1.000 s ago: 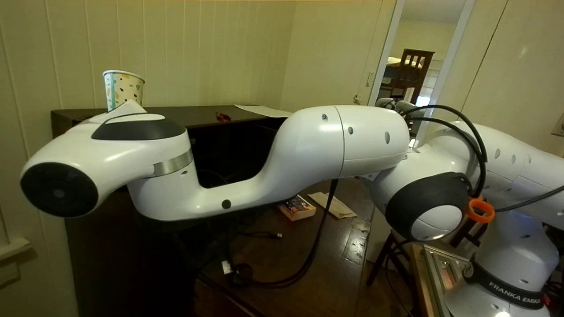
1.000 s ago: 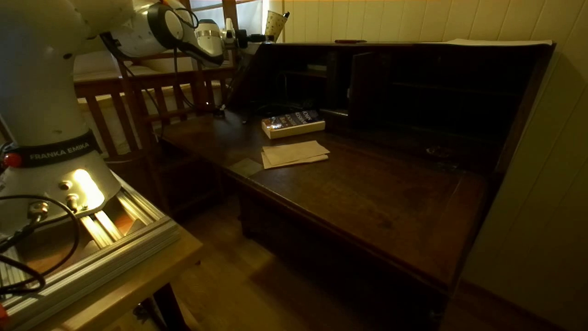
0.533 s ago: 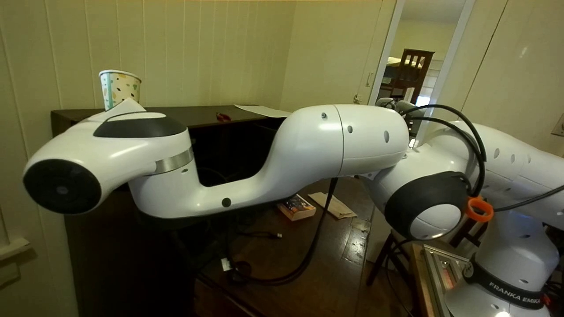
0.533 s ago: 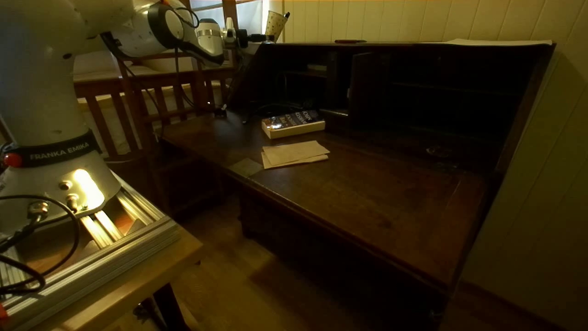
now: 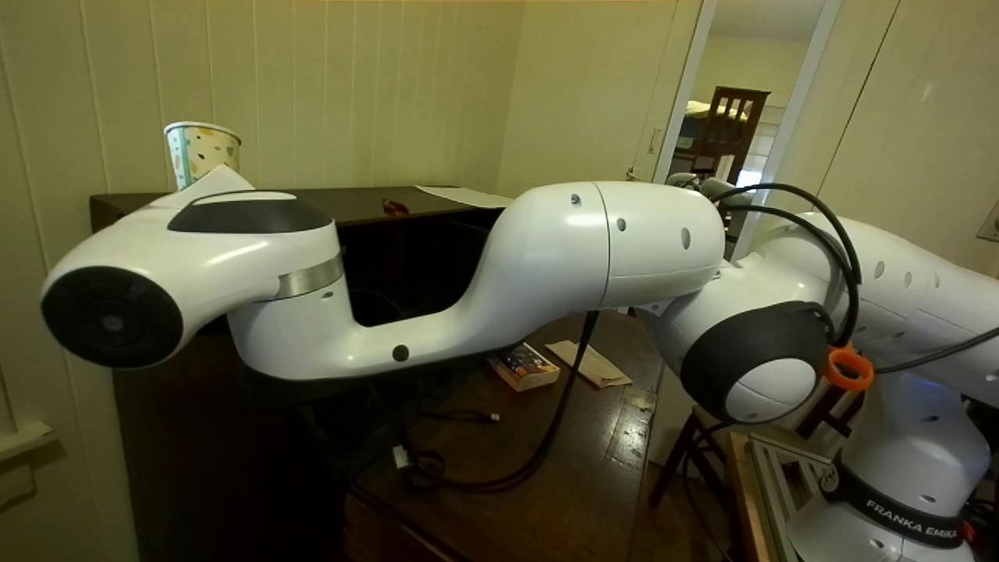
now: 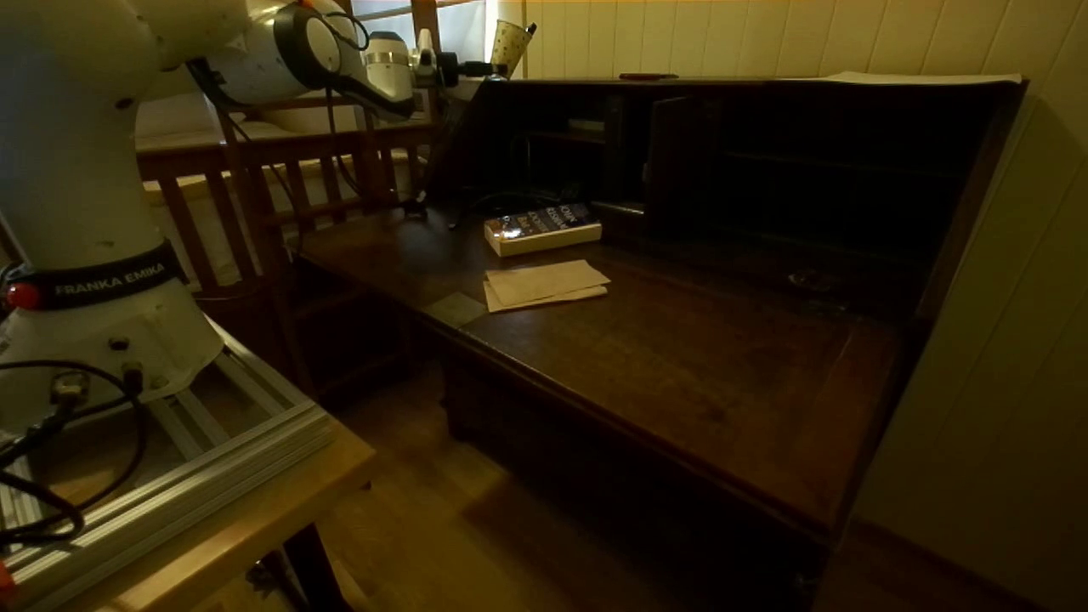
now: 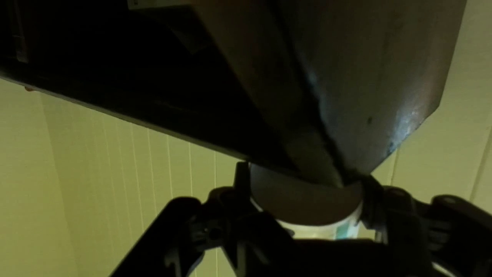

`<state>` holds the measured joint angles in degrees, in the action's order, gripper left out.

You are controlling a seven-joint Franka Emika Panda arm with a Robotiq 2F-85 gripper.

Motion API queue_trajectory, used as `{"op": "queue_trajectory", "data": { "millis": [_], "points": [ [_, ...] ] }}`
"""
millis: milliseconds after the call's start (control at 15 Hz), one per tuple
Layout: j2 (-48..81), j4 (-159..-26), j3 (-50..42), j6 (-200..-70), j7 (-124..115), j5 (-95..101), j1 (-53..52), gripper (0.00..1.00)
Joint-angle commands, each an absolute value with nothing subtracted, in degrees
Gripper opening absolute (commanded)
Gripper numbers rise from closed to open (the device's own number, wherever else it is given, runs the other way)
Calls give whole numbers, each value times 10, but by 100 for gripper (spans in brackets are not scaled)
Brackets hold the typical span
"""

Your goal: Make the cup stand

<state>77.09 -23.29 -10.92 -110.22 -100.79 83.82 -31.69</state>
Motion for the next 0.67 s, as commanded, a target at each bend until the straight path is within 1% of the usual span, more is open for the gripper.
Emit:
{"op": "queue_trajectory", "data": {
  "millis": [0, 600],
  "points": [
    [775, -233, -95, -1119, -982, 803, -315, 39],
    [780, -231, -94, -1131, -971, 802, -315, 39]
  ]
}}
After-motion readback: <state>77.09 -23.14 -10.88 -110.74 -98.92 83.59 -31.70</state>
